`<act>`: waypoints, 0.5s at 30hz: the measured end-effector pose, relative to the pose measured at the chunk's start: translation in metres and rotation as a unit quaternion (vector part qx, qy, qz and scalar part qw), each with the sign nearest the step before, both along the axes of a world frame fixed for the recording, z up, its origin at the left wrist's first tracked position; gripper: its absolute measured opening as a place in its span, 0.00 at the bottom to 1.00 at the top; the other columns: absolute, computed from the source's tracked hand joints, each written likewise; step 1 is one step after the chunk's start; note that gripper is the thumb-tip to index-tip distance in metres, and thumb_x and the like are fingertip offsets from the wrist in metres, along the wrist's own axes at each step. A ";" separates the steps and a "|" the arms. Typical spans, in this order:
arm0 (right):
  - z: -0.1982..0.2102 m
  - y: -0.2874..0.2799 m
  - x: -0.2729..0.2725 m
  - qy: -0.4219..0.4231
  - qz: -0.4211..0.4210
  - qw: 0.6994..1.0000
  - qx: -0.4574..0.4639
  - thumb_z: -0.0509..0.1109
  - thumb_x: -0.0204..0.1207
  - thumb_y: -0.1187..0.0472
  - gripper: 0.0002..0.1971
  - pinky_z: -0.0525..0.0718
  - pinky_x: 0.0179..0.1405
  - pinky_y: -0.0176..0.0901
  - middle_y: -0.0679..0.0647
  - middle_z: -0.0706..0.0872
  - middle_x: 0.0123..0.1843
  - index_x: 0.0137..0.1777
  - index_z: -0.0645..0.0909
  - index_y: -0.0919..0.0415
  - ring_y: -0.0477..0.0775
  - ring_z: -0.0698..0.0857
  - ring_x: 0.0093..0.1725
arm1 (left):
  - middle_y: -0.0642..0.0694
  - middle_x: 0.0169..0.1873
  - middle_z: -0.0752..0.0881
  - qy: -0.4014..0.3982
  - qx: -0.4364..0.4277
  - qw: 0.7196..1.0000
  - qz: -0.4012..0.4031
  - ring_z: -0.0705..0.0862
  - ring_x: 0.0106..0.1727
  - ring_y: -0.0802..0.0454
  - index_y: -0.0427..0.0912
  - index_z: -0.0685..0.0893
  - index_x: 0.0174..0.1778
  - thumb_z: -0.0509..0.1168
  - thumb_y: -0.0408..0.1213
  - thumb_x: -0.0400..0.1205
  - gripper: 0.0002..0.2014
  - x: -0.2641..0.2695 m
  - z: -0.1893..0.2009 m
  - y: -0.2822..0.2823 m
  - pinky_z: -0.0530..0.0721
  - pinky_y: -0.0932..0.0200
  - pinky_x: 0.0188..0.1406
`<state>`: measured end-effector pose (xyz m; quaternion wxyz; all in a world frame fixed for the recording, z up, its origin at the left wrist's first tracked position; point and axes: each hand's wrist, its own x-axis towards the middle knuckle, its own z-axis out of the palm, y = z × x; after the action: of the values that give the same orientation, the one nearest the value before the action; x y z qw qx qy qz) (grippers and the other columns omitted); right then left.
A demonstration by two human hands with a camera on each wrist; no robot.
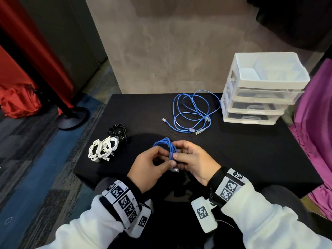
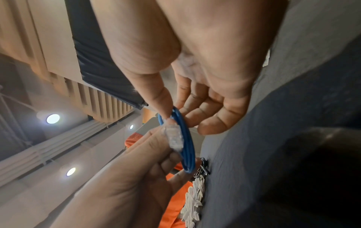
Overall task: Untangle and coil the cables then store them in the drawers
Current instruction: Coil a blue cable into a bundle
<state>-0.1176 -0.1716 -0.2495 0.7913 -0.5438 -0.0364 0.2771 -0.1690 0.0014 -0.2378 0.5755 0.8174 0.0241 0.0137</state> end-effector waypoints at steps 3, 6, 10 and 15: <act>0.002 -0.002 0.001 0.048 0.002 0.998 0.038 0.69 0.82 0.73 0.15 0.89 0.41 0.46 0.63 0.89 0.51 0.68 0.82 0.67 0.56 0.90 0.45 | 0.47 0.35 0.91 0.001 -0.037 0.999 -0.004 0.85 0.37 0.58 0.40 0.90 0.44 0.81 0.36 0.75 0.07 0.001 0.001 0.001 0.84 0.64 0.43; 0.003 -0.002 0.004 0.083 0.011 0.993 0.078 0.68 0.82 0.72 0.18 0.89 0.42 0.49 0.67 0.86 0.53 0.71 0.79 0.71 0.59 0.88 0.46 | 0.47 0.35 0.89 0.007 -0.091 0.996 -0.022 0.84 0.38 0.56 0.39 0.90 0.44 0.78 0.38 0.77 0.07 0.001 0.003 0.002 0.83 0.62 0.44; 0.003 -0.001 0.008 0.105 0.015 0.990 0.089 0.67 0.82 0.72 0.20 0.85 0.45 0.52 0.66 0.87 0.53 0.73 0.78 0.71 0.61 0.86 0.46 | 0.49 0.40 0.92 0.008 -0.094 0.994 -0.046 0.86 0.43 0.56 0.43 0.92 0.48 0.73 0.38 0.83 0.04 -0.001 0.001 0.004 0.84 0.60 0.51; 0.002 0.005 0.006 0.092 0.011 0.993 0.071 0.71 0.83 0.62 0.18 0.85 0.43 0.49 0.61 0.87 0.53 0.71 0.80 0.65 0.55 0.86 0.45 | 0.51 0.38 0.91 -0.019 -0.015 1.000 0.003 0.88 0.41 0.55 0.50 0.84 0.48 0.78 0.38 0.79 0.09 0.003 -0.009 0.005 0.85 0.55 0.50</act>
<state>-0.1113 -0.1667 -0.2474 0.8248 -0.4577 0.0107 0.3318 -0.1658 0.0067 -0.2471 0.5879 0.8082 0.0159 0.0304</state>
